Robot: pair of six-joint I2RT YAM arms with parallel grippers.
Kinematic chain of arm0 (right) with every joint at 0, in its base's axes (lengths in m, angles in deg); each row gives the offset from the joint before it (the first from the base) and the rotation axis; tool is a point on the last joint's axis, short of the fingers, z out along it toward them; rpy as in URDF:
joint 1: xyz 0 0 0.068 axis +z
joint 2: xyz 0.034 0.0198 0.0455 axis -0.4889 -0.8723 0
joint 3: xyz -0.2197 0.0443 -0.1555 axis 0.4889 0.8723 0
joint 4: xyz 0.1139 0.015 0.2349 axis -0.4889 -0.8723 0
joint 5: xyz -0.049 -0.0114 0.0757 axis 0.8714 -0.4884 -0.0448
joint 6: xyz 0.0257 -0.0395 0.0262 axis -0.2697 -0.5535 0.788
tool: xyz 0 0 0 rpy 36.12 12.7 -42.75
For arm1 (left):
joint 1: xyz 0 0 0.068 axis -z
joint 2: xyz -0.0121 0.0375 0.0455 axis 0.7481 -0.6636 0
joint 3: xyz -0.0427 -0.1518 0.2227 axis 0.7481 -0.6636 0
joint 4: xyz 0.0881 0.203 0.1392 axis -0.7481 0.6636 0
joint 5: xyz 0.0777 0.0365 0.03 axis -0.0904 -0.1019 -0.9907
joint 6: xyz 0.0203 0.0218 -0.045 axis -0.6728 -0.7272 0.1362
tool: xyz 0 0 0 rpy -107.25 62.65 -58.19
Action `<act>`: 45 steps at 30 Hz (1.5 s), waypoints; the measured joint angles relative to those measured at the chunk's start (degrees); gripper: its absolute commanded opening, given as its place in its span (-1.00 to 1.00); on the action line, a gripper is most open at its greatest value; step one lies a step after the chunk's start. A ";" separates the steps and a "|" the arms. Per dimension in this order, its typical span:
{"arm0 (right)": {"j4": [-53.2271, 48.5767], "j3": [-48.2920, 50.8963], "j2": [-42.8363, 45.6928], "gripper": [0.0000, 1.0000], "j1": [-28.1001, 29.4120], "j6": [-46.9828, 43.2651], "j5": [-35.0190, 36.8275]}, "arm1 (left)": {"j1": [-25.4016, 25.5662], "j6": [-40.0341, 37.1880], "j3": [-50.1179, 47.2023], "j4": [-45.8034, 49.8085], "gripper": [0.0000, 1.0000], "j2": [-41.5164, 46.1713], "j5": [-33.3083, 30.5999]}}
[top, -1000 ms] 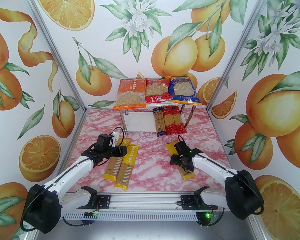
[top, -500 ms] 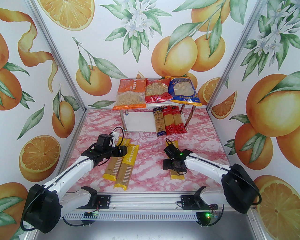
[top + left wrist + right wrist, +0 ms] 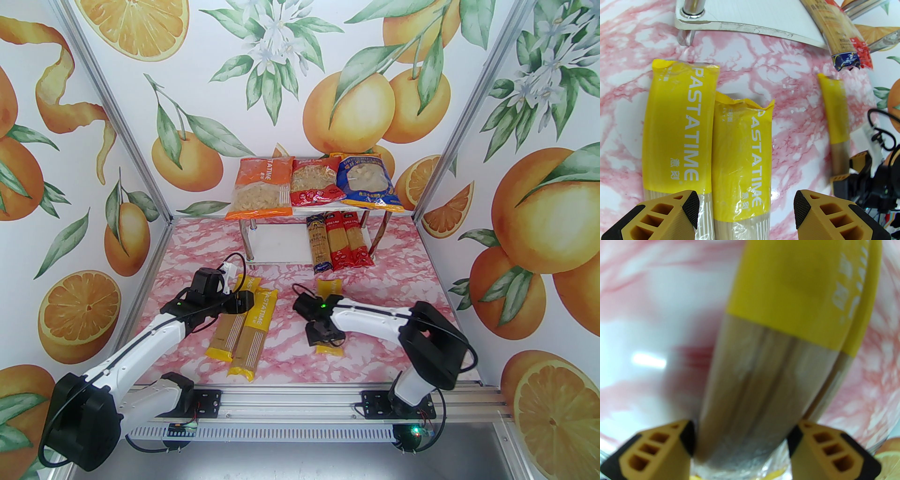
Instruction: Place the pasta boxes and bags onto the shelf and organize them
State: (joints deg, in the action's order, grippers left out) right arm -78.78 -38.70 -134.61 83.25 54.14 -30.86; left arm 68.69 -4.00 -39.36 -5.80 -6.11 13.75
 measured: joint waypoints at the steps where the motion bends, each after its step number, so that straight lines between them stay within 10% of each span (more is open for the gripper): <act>1: 0.04 -1.14 -0.94 0.29 1.01 -0.52 -0.35 | 0.00 0.00 0.00 0.11 0.41 0.13 0.00; 11: -0.07 -9.44 -6.93 0.31 4.17 -1.99 -5.40 | -0.13 0.00 0.00 0.61 0.41 1.11 0.00; 29: 1.90 -9.73 0.55 0.99 5.68 -0.85 -8.48 | -0.39 -0.02 -1.27 2.40 0.51 3.74 -1.53; 45: 1.84 -6.71 -3.65 0.99 6.01 5.51 -4.07 | -0.50 -0.22 -1.27 2.54 0.55 3.69 -1.51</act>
State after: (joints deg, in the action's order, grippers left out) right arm -76.94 -45.41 -138.26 89.26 59.64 -34.92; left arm 68.19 -4.22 -40.63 -3.27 -2.42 12.25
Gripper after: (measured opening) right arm 0.996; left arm 0.775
